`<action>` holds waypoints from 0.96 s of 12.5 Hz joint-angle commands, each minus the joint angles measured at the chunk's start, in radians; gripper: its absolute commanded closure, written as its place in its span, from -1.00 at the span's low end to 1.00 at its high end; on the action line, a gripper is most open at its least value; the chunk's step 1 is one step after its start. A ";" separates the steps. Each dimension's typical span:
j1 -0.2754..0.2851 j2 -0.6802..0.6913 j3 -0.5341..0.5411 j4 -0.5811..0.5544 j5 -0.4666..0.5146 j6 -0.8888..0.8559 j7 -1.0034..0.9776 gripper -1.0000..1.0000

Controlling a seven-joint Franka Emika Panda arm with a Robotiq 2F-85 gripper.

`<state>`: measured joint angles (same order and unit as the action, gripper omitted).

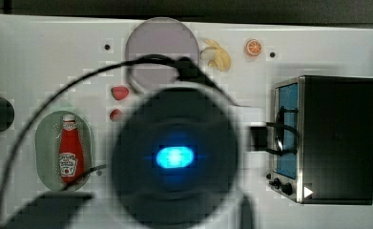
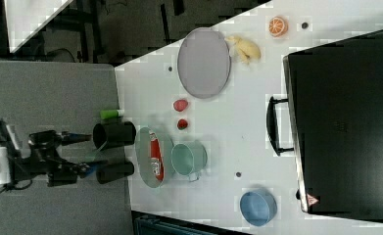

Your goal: Pick ketchup from strainer and place it on the table

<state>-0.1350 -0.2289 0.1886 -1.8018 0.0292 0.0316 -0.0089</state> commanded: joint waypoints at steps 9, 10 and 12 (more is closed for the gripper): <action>0.059 0.227 0.527 -0.073 0.003 0.219 0.047 -1.00; 0.060 0.251 0.559 -0.099 0.002 0.273 0.048 -1.00; 0.062 0.295 0.606 -0.172 -0.002 0.412 0.054 -1.00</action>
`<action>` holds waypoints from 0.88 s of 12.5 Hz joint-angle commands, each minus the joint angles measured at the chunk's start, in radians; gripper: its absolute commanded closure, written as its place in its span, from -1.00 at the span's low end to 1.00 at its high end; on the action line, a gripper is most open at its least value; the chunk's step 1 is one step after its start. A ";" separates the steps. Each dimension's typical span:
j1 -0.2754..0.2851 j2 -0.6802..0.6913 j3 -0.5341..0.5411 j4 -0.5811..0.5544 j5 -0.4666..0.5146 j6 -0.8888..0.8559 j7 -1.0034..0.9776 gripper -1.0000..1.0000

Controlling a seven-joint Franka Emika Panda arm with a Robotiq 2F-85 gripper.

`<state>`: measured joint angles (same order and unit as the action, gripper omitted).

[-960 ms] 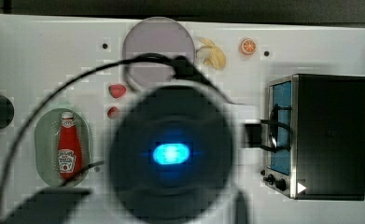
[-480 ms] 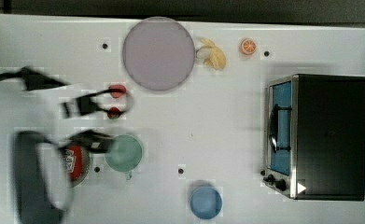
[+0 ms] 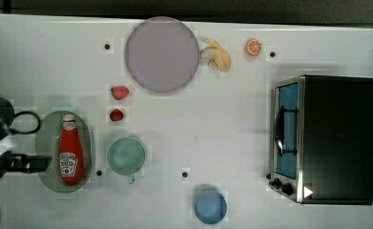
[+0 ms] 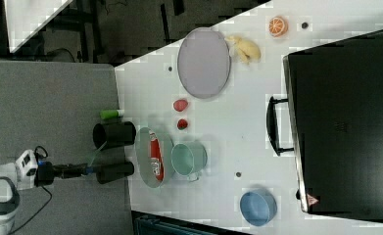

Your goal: Pick ketchup from strainer and place it on the table

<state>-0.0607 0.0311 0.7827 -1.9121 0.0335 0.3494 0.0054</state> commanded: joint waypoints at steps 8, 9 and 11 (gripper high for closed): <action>0.011 0.217 0.035 -0.348 -0.182 0.582 0.129 -1.00; 0.014 0.254 0.033 -0.354 -0.194 0.618 0.145 -1.00; 0.016 0.329 0.030 -0.353 -0.227 0.657 0.192 -1.00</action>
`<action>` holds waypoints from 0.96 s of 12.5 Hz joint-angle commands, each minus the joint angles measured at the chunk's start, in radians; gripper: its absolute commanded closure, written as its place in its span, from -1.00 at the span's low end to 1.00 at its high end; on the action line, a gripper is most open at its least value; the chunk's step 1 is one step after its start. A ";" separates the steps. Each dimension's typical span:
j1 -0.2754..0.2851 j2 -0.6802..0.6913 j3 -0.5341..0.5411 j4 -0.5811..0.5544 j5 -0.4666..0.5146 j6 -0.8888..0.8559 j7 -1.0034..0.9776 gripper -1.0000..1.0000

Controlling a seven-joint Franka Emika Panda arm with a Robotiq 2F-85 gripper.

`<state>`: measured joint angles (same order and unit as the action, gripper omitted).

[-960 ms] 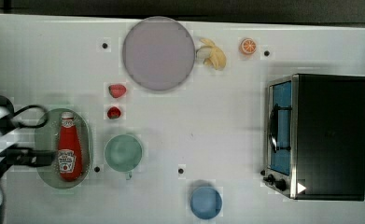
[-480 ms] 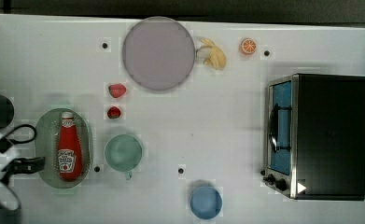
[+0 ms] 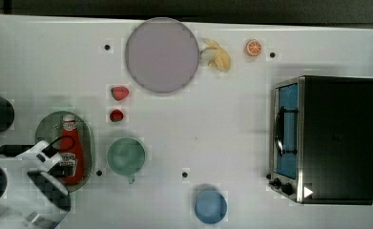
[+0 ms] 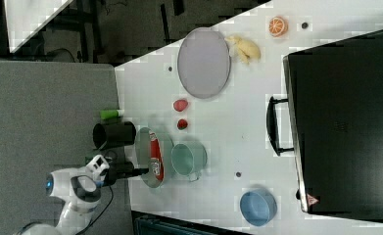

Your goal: Pick ketchup from strainer and place it on the table

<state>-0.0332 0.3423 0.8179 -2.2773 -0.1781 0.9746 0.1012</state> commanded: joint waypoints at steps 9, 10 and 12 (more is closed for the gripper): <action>0.056 0.248 -0.111 0.082 -0.280 0.107 0.253 -1.00; 0.072 0.266 -0.123 0.097 -0.289 0.107 0.265 -0.91; 0.097 0.288 -0.145 0.111 -0.289 0.108 0.266 -0.42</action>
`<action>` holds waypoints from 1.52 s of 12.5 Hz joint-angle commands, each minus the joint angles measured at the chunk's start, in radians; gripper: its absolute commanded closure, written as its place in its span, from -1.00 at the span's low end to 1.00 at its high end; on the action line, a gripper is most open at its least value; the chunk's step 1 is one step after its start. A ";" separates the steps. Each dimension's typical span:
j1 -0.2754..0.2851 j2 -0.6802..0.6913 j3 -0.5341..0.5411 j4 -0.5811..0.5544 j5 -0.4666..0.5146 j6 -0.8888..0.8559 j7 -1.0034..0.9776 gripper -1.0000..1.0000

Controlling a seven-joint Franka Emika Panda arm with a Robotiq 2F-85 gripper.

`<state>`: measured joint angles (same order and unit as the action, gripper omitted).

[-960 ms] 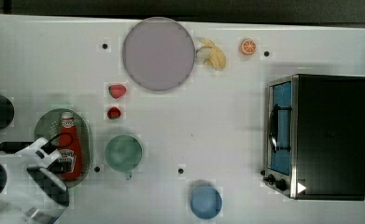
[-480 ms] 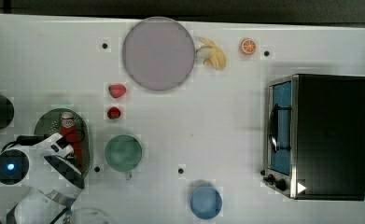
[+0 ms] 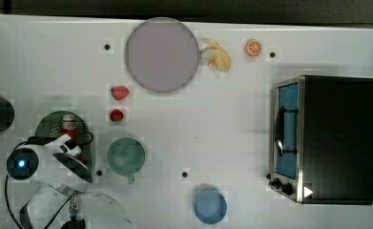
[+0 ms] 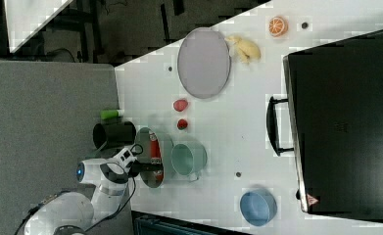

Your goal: Pick ketchup from strainer and place it on the table

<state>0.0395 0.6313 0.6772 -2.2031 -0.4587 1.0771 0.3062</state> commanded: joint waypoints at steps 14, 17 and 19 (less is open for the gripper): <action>-0.204 -0.431 0.229 0.120 0.434 -0.315 -0.069 -0.21; -0.274 -0.478 0.199 0.214 0.522 -0.513 -0.249 -0.21; -0.319 -0.493 0.152 0.267 0.522 -0.573 -0.306 -0.21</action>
<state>-0.1948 0.1377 0.8677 -1.9766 0.0542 0.5229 0.0996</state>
